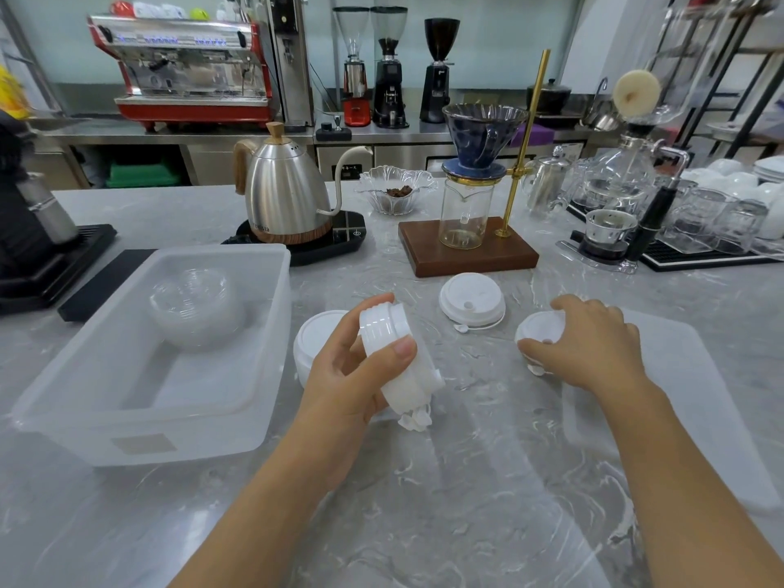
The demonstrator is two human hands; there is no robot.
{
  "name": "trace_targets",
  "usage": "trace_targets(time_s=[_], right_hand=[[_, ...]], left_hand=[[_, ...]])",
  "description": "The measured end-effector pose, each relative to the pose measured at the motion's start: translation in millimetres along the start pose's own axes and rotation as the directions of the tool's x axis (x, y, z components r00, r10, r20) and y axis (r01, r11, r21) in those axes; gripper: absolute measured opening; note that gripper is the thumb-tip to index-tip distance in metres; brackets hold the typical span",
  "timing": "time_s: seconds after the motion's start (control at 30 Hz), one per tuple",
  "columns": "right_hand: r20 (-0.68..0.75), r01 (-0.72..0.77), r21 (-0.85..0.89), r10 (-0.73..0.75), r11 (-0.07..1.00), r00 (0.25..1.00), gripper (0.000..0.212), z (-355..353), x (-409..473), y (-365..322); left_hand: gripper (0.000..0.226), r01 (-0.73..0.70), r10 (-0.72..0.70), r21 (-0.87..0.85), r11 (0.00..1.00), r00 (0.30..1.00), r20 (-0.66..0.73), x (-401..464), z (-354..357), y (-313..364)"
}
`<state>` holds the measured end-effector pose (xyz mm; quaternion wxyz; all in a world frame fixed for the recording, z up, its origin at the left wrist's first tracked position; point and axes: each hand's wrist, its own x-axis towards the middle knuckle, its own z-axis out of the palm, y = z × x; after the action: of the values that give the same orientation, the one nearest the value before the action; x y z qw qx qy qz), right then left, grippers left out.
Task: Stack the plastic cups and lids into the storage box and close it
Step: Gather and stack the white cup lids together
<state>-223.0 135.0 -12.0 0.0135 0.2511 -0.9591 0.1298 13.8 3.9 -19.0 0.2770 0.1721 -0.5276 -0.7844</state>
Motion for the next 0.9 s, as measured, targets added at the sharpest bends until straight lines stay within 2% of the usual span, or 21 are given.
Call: trace_targets(time_s=[0.07,0.1,0.13,0.2,0.27,0.37,0.43,0.53,0.67,0.9], right_hand=[[-0.068,0.084,0.209,-0.072,0.974,0.995,0.068,-1,0,-3],[-0.104,0.153,0.375,-0.123,0.914,0.987,0.066,-3,-1,-6],[-0.134,0.222,0.538,-0.178,0.813,0.975,0.064,-5,-4,-9],[-0.149,0.315,0.755,-0.318,0.575,0.936,0.067,-10,-10,-18],[-0.143,0.346,0.862,-0.477,0.370,0.867,0.073,-12,-19,-26],[-0.137,0.358,0.907,-0.646,0.224,0.751,0.075,-9,-31,-36],[-0.118,0.347,0.919,-0.705,0.190,0.699,0.077,-6,-36,-41],[-0.106,0.361,0.913,-0.744,0.190,0.660,0.077,-6,-38,-43],[-0.101,0.386,0.900,-0.765,0.202,0.636,0.077,-7,-41,-44],[-0.090,0.385,0.899,-0.773,0.208,0.627,0.077,-4,-47,-49]], left_hand=[[0.064,-0.002,0.002,-0.001,1.000,1.000,0.000,0,0,0],[0.062,-0.003,0.003,-0.004,1.000,1.000,0.000,1,-1,0],[0.058,-0.003,0.003,-0.009,1.000,1.000,0.001,1,-1,0],[0.054,-0.005,0.005,-0.014,1.000,1.000,0.002,1,-2,0],[0.054,-0.010,0.010,-0.016,1.000,1.000,0.003,2,-2,-1],[0.059,-0.008,0.008,-0.020,1.000,1.000,0.016,2,-1,-1],[0.060,-0.012,0.012,-0.010,1.000,0.999,0.031,1,-1,-1],[0.061,-0.023,0.022,0.005,1.000,0.999,0.032,1,-1,-1],[0.073,-0.022,0.022,0.019,1.000,0.999,0.029,2,-1,-1],[0.076,-0.024,0.023,0.037,0.999,1.000,0.020,1,-2,-3]])
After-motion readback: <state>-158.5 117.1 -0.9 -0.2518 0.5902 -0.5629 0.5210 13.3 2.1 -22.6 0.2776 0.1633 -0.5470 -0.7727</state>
